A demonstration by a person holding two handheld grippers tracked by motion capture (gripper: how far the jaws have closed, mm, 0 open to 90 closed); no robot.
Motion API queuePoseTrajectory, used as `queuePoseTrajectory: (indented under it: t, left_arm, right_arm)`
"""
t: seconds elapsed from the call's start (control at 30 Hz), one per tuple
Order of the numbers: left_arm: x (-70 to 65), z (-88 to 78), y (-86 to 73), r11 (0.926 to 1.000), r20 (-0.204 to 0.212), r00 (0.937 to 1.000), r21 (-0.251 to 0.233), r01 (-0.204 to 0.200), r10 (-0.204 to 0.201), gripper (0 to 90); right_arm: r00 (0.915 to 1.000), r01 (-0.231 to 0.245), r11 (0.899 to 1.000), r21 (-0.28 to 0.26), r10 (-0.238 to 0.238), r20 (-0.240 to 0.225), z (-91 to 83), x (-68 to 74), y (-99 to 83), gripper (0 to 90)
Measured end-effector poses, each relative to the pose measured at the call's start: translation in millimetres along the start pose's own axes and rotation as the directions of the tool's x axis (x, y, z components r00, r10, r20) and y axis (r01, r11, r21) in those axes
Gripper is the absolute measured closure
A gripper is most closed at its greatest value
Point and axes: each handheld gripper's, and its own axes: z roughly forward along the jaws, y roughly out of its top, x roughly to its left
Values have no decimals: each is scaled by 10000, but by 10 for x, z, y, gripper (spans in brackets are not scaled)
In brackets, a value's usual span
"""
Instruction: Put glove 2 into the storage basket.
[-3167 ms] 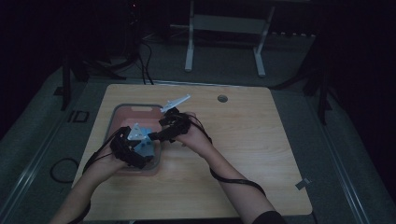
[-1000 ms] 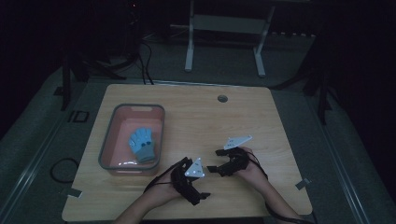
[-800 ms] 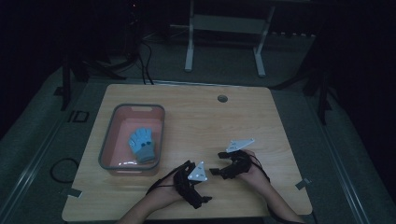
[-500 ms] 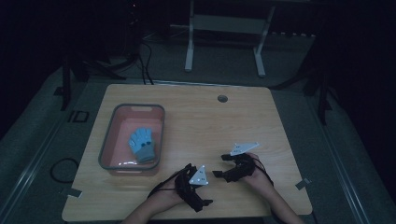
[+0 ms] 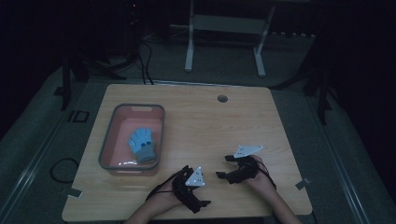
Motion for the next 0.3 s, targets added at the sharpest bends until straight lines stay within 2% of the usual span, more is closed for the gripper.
queuePoseTrajectory:
  t: [0.3]
  left_arm:
    - [-13, 2, -15, 10000, -2, 10000, -12, -42, 42, 25]
  right_arm:
    - [9996, 176, 9997, 150, -180, 239, 22, -3, -14, 143]
